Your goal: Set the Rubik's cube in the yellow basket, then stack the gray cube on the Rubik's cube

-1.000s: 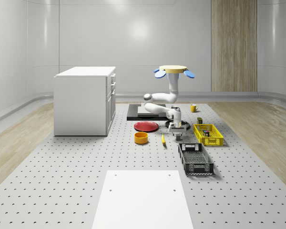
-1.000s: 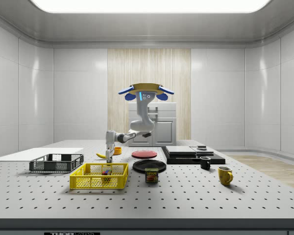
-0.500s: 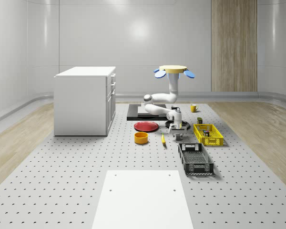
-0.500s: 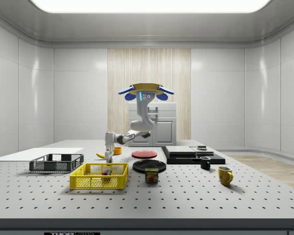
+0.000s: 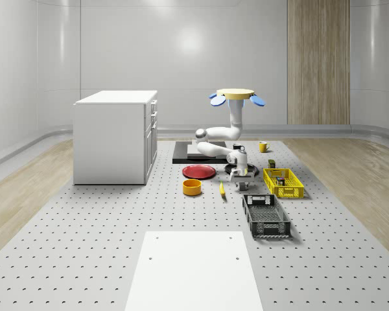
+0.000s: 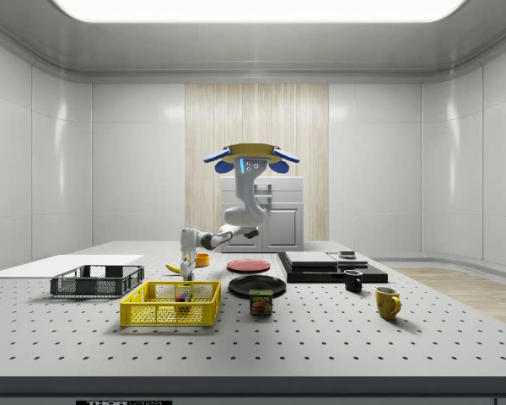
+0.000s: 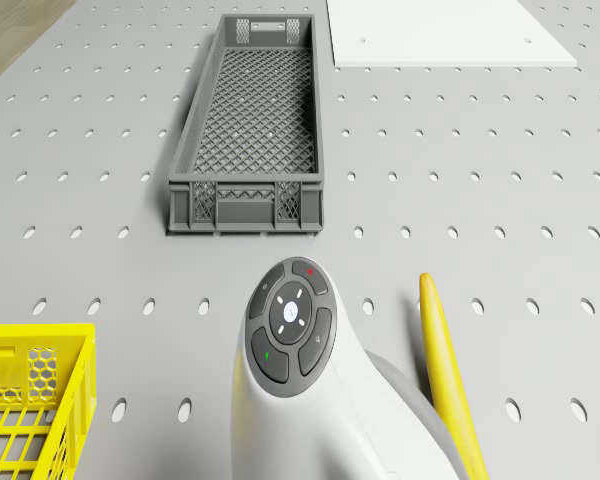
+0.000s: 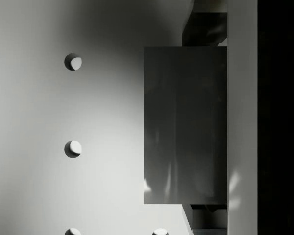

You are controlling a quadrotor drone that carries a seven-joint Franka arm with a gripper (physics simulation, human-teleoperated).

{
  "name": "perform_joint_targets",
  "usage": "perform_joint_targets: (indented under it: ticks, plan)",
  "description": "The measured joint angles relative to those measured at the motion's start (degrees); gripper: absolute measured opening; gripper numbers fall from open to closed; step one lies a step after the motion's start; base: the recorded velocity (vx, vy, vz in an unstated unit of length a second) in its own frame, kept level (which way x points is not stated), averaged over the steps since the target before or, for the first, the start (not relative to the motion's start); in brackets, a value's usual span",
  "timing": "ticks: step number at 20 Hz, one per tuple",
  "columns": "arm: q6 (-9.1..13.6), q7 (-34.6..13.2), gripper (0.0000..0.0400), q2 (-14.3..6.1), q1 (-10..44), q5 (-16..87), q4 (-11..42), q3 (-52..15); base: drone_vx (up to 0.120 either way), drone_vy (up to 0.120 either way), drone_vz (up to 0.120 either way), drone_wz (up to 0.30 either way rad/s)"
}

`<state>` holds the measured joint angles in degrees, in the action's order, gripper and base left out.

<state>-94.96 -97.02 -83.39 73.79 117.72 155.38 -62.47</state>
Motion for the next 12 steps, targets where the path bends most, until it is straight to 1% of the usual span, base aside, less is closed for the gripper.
perform_joint_targets:
  ticks: [2,5,8,12]
  plan:
    - [-0.01,0.03,0.031,0.1,0.01,0.19,-0.08,0.17,0.0,0.0,0.0,0.0]
    - [0.02,0.07,0.0278,0.23,-0.01,0.37,-0.15,0.33,0.0,0.0,0.0,0.0]
    - [0.1,0.12,0.0263,0.35,-0.05,0.49,-0.18,0.41,0.0,0.0,0.0,0.0]
    - [0.23,0.19,0.0255,0.51,-0.13,0.59,-0.18,0.45,0.0,0.0,0.0,0.0]
